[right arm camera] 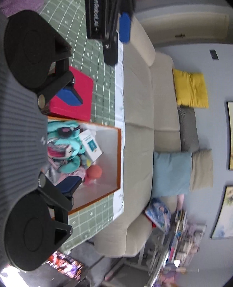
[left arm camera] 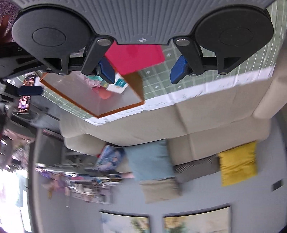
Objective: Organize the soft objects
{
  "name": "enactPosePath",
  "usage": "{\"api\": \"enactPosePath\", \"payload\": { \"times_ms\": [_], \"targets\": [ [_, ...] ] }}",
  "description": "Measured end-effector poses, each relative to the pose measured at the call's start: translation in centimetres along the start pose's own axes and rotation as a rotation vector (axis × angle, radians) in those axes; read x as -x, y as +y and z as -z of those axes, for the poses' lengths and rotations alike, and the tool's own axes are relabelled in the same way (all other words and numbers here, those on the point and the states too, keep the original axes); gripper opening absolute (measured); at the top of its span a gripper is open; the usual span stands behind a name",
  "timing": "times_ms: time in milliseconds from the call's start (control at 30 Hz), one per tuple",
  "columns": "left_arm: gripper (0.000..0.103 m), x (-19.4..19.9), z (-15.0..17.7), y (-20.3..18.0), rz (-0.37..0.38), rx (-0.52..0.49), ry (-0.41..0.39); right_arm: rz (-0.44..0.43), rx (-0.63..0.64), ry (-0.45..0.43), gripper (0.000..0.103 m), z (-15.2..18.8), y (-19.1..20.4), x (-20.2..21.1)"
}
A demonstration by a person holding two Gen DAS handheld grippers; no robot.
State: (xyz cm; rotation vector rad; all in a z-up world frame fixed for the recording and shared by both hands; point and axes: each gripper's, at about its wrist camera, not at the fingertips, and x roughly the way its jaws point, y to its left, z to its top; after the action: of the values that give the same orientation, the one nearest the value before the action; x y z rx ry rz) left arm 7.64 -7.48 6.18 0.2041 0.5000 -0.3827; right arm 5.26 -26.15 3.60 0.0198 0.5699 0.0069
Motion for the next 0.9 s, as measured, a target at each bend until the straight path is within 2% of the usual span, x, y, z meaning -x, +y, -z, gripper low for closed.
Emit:
{"api": "enactPosePath", "payload": {
  "times_ms": [100, 167, 300, 367, 467, 533, 767, 900],
  "targets": [
    [0.084, 0.9, 2.1, 0.3, -0.041, 0.076, 0.003, 0.008, -0.027, -0.018, 0.085, 1.7, 0.8, 1.0],
    [0.084, 1.2, 3.3, 0.2, -0.062, 0.089, 0.007, 0.014, -0.05, -0.033, 0.095, 2.6, 1.0, 1.7],
    [0.087, 1.1, 5.0, 0.4, -0.095, 0.139, 0.063, 0.035, -0.072, -0.075, 0.095, 3.7, 1.4, 2.4],
    [0.09, 1.3, 5.8, 0.7, -0.114, 0.144, 0.059, 0.045, -0.069, -0.079, 0.096, 4.2, 1.6, 2.0],
    [0.09, 1.1, 6.8, 0.7, -0.15, 0.127, 0.043, 0.046, -0.058, -0.051, 0.096, 5.3, 2.1, 1.0],
    [0.09, 1.0, 7.4, 0.6, -0.138, 0.132, 0.051, 0.045, -0.044, -0.007, 0.096, 5.6, 2.3, 0.1],
    [0.09, -0.4, 9.3, 0.5, -0.122, 0.14, 0.165, 0.045, -0.065, 0.072, 0.096, 6.0, 2.1, -1.7],
    [0.093, -0.4, 9.8, 0.8, -0.123, 0.163, 0.194, 0.046, -0.073, 0.098, 0.096, 6.2, 2.0, -2.2]
  ]
}}
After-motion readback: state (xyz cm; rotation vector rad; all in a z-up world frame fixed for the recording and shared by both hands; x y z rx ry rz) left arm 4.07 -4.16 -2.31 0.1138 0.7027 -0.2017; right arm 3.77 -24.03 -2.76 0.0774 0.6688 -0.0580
